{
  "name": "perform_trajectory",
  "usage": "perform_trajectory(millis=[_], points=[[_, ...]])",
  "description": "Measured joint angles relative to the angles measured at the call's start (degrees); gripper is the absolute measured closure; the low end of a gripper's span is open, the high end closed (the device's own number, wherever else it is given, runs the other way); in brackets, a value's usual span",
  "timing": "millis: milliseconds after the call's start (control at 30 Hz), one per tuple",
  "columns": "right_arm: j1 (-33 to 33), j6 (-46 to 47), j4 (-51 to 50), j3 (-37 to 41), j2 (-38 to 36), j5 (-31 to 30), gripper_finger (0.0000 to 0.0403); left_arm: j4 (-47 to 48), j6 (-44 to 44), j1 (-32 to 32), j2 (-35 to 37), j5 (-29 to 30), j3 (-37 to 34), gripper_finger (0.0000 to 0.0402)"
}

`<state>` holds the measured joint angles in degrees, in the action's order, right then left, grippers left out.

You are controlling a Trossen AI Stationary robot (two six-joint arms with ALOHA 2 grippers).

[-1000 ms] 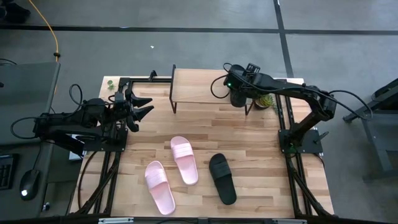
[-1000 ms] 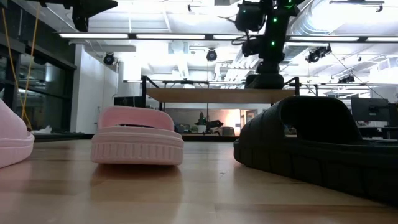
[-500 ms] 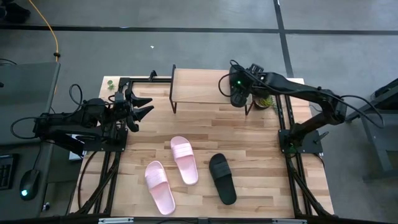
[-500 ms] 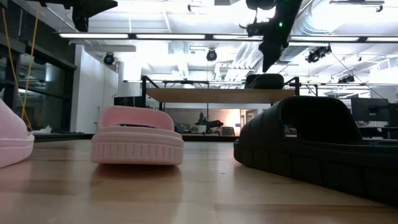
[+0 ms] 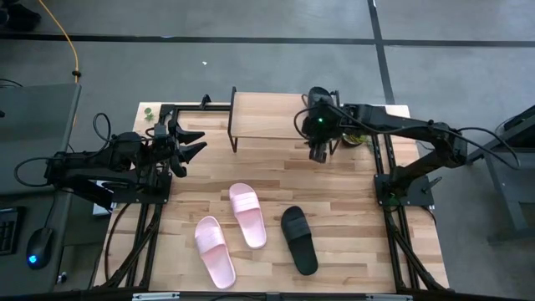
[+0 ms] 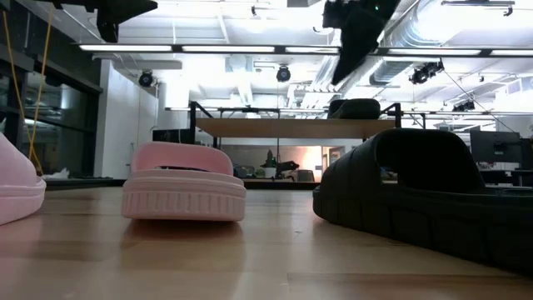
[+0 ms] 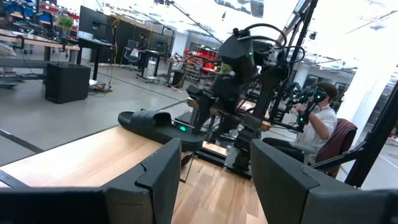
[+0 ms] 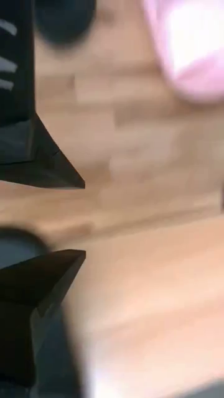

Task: Pick and place slides into the shelf
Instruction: Put the black slipper on the shelf

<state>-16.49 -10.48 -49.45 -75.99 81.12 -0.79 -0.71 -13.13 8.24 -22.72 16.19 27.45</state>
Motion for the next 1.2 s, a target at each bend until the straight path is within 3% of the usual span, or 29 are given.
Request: perform_trajectory(millis=[100,433,800,1200], points=[[1.0,0.2,1.9,0.0,0.0,4.3,0.0242,0.0,0.0,0.0,0.0,0.0,0.0,0.0227],[7.3,7.0,1.9,0.0,0.0,3.9,0.0242,0.3,0.0,0.0,0.0,0.0,0.0,0.0227],[16.9,8.6,3.8,0.0,0.0,-5.5,0.0242,0.3,0.0,0.0,0.0,-0.6,0.0,0.0227],[24.3,14.8,6.1,0.0,0.1,-12.3,0.0242,0.4,-2.4,0.0,-0.6,-9.3,0.0,0.0227]])
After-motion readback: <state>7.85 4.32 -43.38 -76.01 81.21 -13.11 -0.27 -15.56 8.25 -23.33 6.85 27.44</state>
